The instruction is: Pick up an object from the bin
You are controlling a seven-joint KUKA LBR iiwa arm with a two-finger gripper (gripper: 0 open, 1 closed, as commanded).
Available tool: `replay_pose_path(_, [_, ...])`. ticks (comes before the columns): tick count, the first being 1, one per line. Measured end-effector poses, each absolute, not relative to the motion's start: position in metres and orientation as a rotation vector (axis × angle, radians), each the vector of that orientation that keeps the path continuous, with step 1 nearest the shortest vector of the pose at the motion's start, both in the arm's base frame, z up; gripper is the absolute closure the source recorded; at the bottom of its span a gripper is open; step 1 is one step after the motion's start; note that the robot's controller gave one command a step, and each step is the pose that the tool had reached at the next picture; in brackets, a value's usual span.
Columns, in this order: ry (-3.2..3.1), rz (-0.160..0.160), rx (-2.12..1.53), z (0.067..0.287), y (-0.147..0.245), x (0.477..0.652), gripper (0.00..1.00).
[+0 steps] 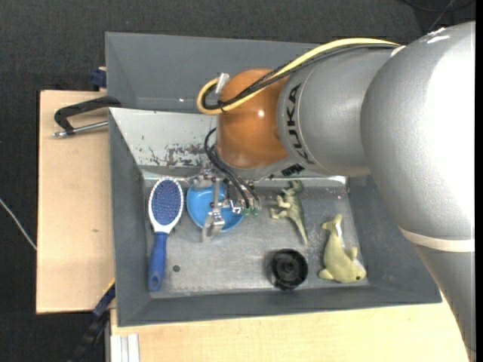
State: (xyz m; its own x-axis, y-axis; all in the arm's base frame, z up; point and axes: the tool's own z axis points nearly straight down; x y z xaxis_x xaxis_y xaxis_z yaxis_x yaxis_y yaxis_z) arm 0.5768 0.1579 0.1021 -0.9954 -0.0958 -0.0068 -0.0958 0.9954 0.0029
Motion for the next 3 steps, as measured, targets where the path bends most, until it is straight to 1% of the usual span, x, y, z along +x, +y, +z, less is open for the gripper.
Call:
replay_pose_path(1, [3.123, 0.009, 0.301, 0.0745, 0.1533, 0.5748, 0.00])
replay_pose_path(2, [3.124, 0.005, 0.299, 0.0765, 0.1544, 0.5759, 0.00])
replay_pose_path(3, [3.154, -0.001, 0.296, 0.0780, 0.1569, 0.5708, 1.00])
